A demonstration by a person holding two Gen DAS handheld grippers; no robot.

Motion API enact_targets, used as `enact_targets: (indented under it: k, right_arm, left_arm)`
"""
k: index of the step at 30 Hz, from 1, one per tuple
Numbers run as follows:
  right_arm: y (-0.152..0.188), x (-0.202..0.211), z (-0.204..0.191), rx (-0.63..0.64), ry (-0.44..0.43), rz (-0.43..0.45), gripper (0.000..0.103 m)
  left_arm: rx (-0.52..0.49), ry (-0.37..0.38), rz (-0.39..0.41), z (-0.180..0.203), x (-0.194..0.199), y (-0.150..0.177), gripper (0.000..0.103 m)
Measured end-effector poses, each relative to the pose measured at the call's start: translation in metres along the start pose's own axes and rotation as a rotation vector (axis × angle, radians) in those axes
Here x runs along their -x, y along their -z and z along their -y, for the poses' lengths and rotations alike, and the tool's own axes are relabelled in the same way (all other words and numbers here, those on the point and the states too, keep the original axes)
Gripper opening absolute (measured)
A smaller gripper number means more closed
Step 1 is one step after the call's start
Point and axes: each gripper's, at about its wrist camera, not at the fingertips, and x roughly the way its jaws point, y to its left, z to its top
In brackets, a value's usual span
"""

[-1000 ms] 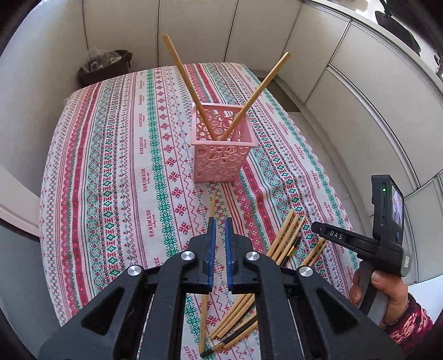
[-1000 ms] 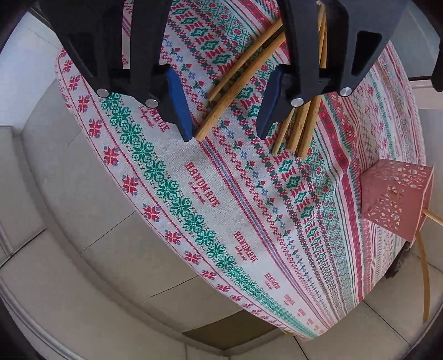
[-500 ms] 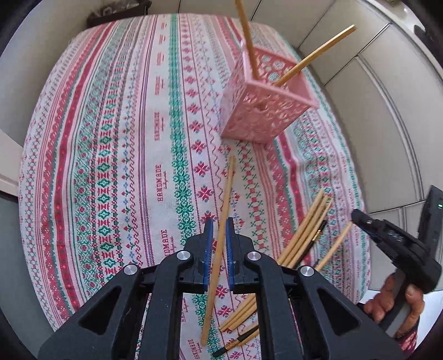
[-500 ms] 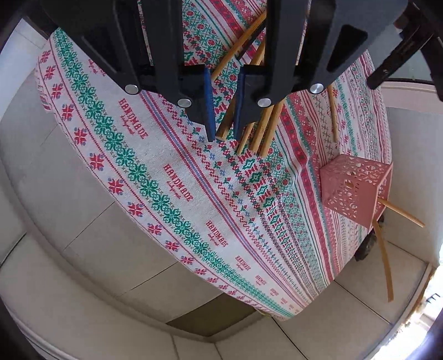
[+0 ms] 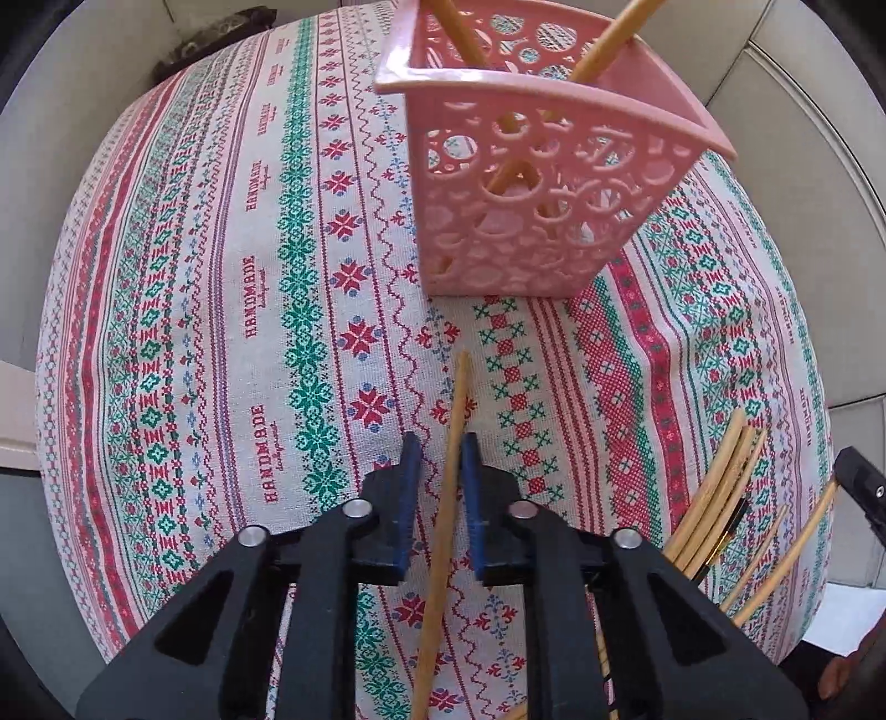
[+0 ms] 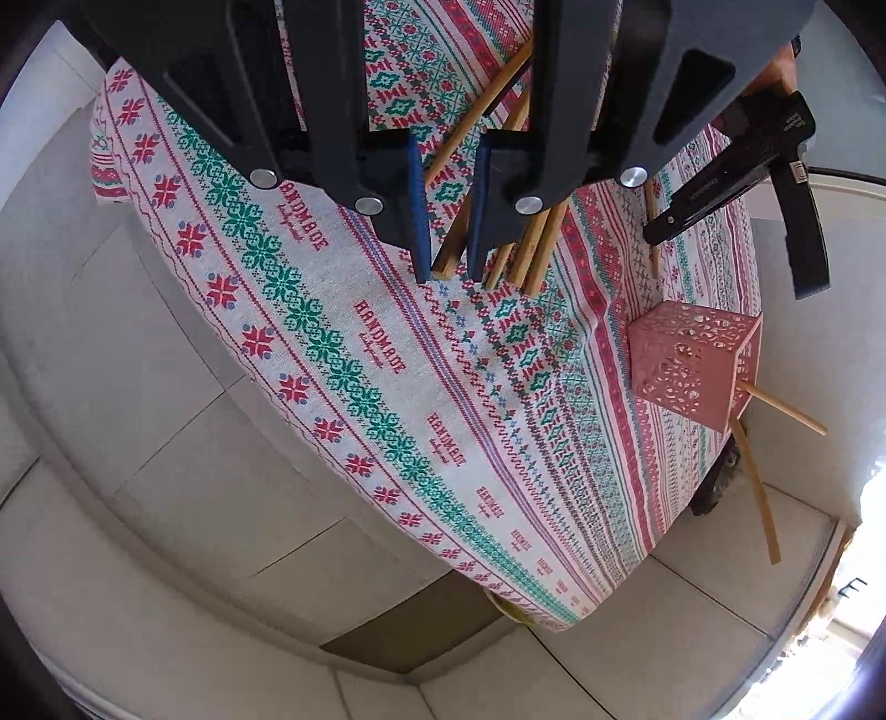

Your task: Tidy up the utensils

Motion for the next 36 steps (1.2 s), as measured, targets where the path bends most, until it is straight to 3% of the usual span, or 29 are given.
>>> enact_targets:
  k: [3,6,12,16,19,21,23,26,31,36]
  right_arm:
    - [0.004,0.01,-0.011,0.037,-0.04,0.024,0.013]
    - [0.012,0.027,-0.023,0.098,-0.08,0.075,0.013]
    - [0.045,0.079,-0.053,0.289,-0.174,0.22,0.013]
    - [0.068,0.113,-0.073,0.409,-0.223,0.312,0.013]
    - [0.076,0.127,-0.078,0.423,-0.223,0.325,0.013]
    - [0.072,0.125,-0.074,0.382,-0.21,0.275,0.013]
    - [0.053,0.108,-0.059,0.272,-0.166,0.15,0.014]
    - [0.023,0.065,-0.019,0.061,-0.125,-0.058,0.043]
    - [-0.002,0.003,0.017,-0.07,0.061,-0.172,0.043]
    - [-0.004,-0.029,-0.003,-0.039,0.165,-0.172,0.034]
  left_arm:
    - [0.014,0.006,0.031,0.001,0.003,0.011,0.004]
    - [0.028,0.037,0.111,-0.009,0.034,0.025,0.004]
    - [0.064,0.174,0.365,-0.031,0.134,0.072,0.004]
    - [0.069,0.183,0.475,-0.021,0.174,0.096,0.004]
    - [0.055,0.163,0.521,-0.018,0.195,0.106,0.004]
    - [0.049,0.158,0.53,-0.021,0.205,0.111,0.004]
    - [0.048,0.151,0.547,-0.021,0.213,0.115,0.004]
    - [0.073,0.177,0.582,-0.026,0.225,0.122,0.004]
    - [0.1,0.222,0.618,-0.033,0.224,0.13,0.004]
    - [0.1,0.26,0.667,-0.043,0.236,0.133,0.004]
